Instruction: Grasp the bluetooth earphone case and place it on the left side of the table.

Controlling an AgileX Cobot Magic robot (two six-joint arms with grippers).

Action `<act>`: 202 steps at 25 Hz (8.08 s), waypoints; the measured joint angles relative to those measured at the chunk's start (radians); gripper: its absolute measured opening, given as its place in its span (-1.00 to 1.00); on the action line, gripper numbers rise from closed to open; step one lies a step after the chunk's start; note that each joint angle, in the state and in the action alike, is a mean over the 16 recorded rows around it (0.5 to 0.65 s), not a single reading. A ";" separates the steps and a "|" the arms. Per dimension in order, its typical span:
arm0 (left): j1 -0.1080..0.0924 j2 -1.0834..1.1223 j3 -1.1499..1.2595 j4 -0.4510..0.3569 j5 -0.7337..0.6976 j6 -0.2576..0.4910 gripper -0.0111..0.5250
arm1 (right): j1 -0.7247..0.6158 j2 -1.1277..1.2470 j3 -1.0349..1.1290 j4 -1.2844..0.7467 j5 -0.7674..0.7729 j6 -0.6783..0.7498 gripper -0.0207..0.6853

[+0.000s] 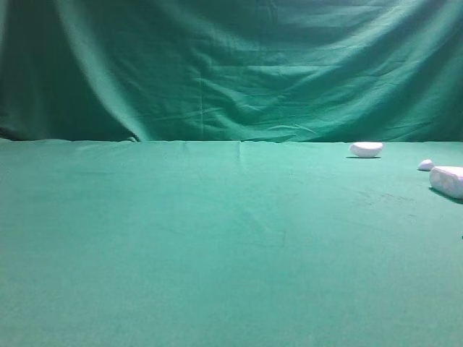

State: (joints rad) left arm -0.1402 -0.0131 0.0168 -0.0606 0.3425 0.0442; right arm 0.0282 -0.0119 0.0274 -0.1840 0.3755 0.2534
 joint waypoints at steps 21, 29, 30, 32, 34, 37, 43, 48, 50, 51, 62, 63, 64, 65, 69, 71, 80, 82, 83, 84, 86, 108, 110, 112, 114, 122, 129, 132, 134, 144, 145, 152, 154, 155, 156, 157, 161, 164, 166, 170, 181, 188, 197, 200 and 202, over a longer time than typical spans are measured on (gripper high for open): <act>0.000 0.000 0.000 0.000 0.000 0.000 -0.96 | 0.000 0.000 0.001 0.013 -0.126 0.029 -0.94; 0.000 0.000 0.000 0.000 0.000 0.000 -0.96 | 0.000 0.019 -0.030 0.038 -0.350 0.061 -0.94; 0.000 0.000 0.000 0.000 0.000 0.000 -0.96 | 0.000 0.031 -0.046 0.041 -0.358 0.064 -0.94; 0.000 0.000 0.000 0.000 0.000 0.000 -0.96 | 0.000 0.070 -0.092 0.047 -0.347 0.067 -0.94; 0.000 0.000 0.000 0.000 0.000 0.000 -0.96 | 0.000 0.124 -0.152 0.048 -0.299 0.064 -0.94; 0.000 0.000 0.000 0.000 0.000 0.000 -0.96 | 0.000 0.232 -0.256 0.047 -0.182 0.056 -0.94; 0.000 0.000 0.000 0.000 0.000 0.000 -0.96 | 0.008 0.506 -0.478 0.060 0.118 -0.006 -0.94; 0.000 0.000 0.000 0.000 0.000 0.000 -0.96 | 0.060 0.740 -0.609 0.087 0.283 -0.107 -0.94; 0.000 0.000 0.000 0.000 0.000 0.000 -0.96 | 0.093 0.824 -0.640 0.096 0.315 -0.144 -0.94; 0.000 0.000 0.000 0.000 0.000 0.000 -0.96 | 0.111 0.864 -0.654 0.100 0.328 -0.162 -0.94; 0.000 0.000 0.000 0.000 0.000 0.000 -0.96 | 0.280 1.275 -0.820 0.076 0.377 -0.204 -0.77; 0.000 0.000 0.000 0.000 0.000 0.000 -0.96 | 0.286 1.308 -0.835 0.068 0.375 -0.194 -0.70; 0.000 0.000 0.000 0.000 0.000 0.000 -0.96 | 0.290 1.340 -0.850 0.058 0.373 -0.181 -0.62; 0.000 0.000 0.000 0.000 0.000 0.000 -0.96 | 0.292 1.370 -0.864 0.048 0.371 -0.166 -0.52; 0.000 0.000 0.000 0.000 0.000 0.000 -0.96 | 0.294 1.475 -0.916 -0.002 0.361 -0.091 -0.07; 0.000 0.000 0.000 0.000 0.000 0.000 -0.96 | 0.294 1.521 -0.935 -0.027 0.355 -0.054 0.15; 0.000 0.000 0.000 0.000 0.000 0.000 -0.96 | 0.294 1.672 -0.987 -0.116 0.335 0.108 0.77; 0.000 0.000 0.000 0.000 0.000 0.000 -0.96 | 0.294 1.696 -0.995 -0.124 0.330 0.126 0.76; 0.000 0.000 0.000 0.000 0.000 0.000 -0.96 | 0.294 1.708 -0.998 -0.125 0.328 0.132 0.74; 0.000 0.000 0.000 0.000 0.000 0.000 -0.96 | 0.294 1.718 -1.001 -0.126 0.325 0.136 0.72; 0.000 0.000 0.000 0.000 0.000 0.000 -0.96 | 0.294 1.737 -1.006 -0.126 0.319 0.142 0.67; 0.000 0.000 0.000 0.000 0.000 0.000 -0.96 | 0.295 1.810 -1.067 -0.118 0.319 0.148 0.15; 0.000 0.000 0.000 0.000 0.000 0.000 -0.96 | 0.297 1.811 -1.098 -0.117 0.340 0.146 0.09; 0.000 0.000 0.000 0.000 0.000 0.000 -0.96 | 0.304 1.810 -1.140 -0.115 0.365 0.139 0.04; 0.000 0.000 0.000 0.000 0.000 0.000 -0.96 | 0.318 1.809 -1.194 -0.113 0.393 0.128 -0.02; 0.000 0.000 0.000 0.000 0.000 0.000 -0.96 | 0.473 1.835 -1.483 -0.102 0.489 0.077 -0.04; 0.000 0.000 0.000 0.000 0.000 0.000 -0.96 | 0.711 1.957 -1.743 -0.087 0.496 0.046 -0.04; 0.000 0.000 0.000 0.000 0.000 0.000 -0.96 | 0.809 2.043 -1.837 -0.082 0.476 0.043 -0.04; 0.000 0.000 0.000 0.000 0.000 0.000 -0.96 | 0.863 2.105 -1.893 -0.079 0.460 0.043 -0.04; 0.000 0.000 0.000 0.000 0.000 0.000 -0.96 | 0.991 2.358 -2.051 -0.071 0.373 0.042 -0.04; 0.000 0.000 0.000 0.000 0.000 0.000 -0.96 | 0.994 2.372 -2.057 -0.070 0.368 0.042 -0.03; 0.000 0.000 0.000 0.000 0.000 0.000 -0.96 | 0.996 2.416 -2.071 -0.068 0.358 0.042 0.25; 0.000 0.000 0.000 0.000 0.000 0.000 -0.96 | 0.996 2.412 -2.071 -0.068 0.366 0.043 0.36; 0.000 0.000 0.000 0.000 0.000 0.000 -0.96 | 0.996 2.408 -2.071 -0.068 0.373 0.043 0.40; 0.000 0.000 0.000 0.000 0.000 0.000 -0.96 | 0.996 2.402 -2.071 -0.068 0.381 0.043 0.44; 0.000 0.000 0.000 0.000 0.000 0.000 -0.96 | 0.996 2.393 -2.071 -0.068 0.393 0.043 0.46; 0.000 0.000 0.000 0.000 0.000 0.000 -0.96 | 0.996 2.342 -2.072 -0.071 0.466 0.044 0.40; 0.000 0.000 0.000 0.000 0.000 0.000 -0.96 | 0.996 2.286 -2.074 -0.082 0.539 0.044 0.17; 0.000 0.000 0.000 0.000 0.000 0.000 -0.96 | 0.996 2.240 -2.075 -0.094 0.592 0.044 -0.04; 0.000 0.000 0.000 0.000 0.000 0.000 -0.96 | 0.996 2.139 -2.077 -0.130 0.703 0.043 -0.48; 0.000 0.000 0.000 0.000 0.000 0.000 -0.96 | 0.992 1.830 -2.018 -0.187 0.868 -0.003 -0.94; 0.000 0.000 0.000 0.000 0.000 0.000 -0.96 | 0.949 1.576 -1.851 -0.152 0.883 -0.016 -0.94; 0.000 0.000 0.000 0.000 0.000 0.000 -0.96 | 0.861 1.235 -1.509 -0.120 0.873 0.048 -0.94; 0.000 0.000 0.000 0.000 0.000 0.000 -0.96 | 0.843 1.129 -1.388 -0.115 0.844 0.075 -0.94; 0.000 0.000 0.000 0.000 0.000 0.000 -0.96 | 0.836 1.062 -1.311 -0.110 0.818 0.092 -0.94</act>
State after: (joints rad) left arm -0.1402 -0.0131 0.0168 -0.0606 0.3425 0.0442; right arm 0.8642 1.0501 -1.2837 -0.2942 1.1933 0.3454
